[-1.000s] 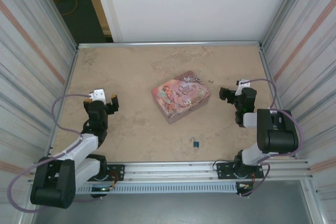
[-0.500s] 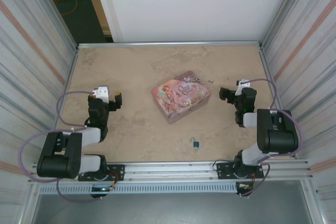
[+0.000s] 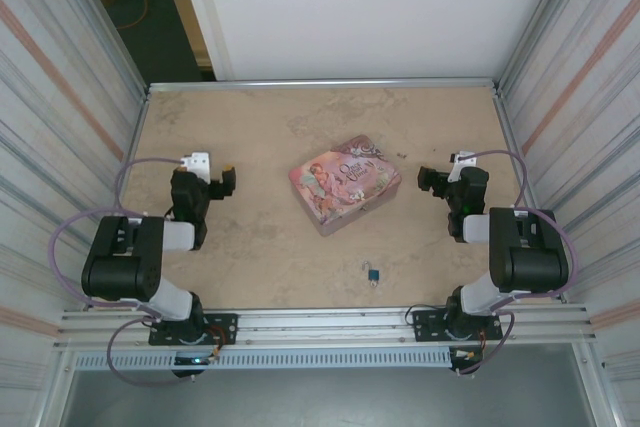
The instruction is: Unlock the padlock with the key
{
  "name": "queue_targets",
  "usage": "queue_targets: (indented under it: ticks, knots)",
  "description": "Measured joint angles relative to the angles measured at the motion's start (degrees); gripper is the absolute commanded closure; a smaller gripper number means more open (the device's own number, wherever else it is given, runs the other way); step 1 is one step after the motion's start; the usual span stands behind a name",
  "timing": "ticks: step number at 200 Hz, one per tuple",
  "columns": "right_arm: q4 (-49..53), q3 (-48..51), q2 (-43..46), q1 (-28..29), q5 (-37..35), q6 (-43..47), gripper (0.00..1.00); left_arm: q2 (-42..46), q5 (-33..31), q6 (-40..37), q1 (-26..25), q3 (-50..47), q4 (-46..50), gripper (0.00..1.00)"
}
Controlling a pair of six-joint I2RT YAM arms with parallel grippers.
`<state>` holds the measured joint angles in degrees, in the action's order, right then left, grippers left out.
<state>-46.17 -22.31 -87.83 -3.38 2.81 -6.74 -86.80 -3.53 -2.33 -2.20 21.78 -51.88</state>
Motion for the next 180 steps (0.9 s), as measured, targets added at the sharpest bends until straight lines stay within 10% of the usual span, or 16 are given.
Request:
queue_targets:
  ticks: [180]
  knots:
    - [0.0, 0.0, 0.0, 0.0, 0.0, 0.0, 0.01, 0.1, -0.1, 0.0, 0.0, 0.8, 5.5, 0.01]
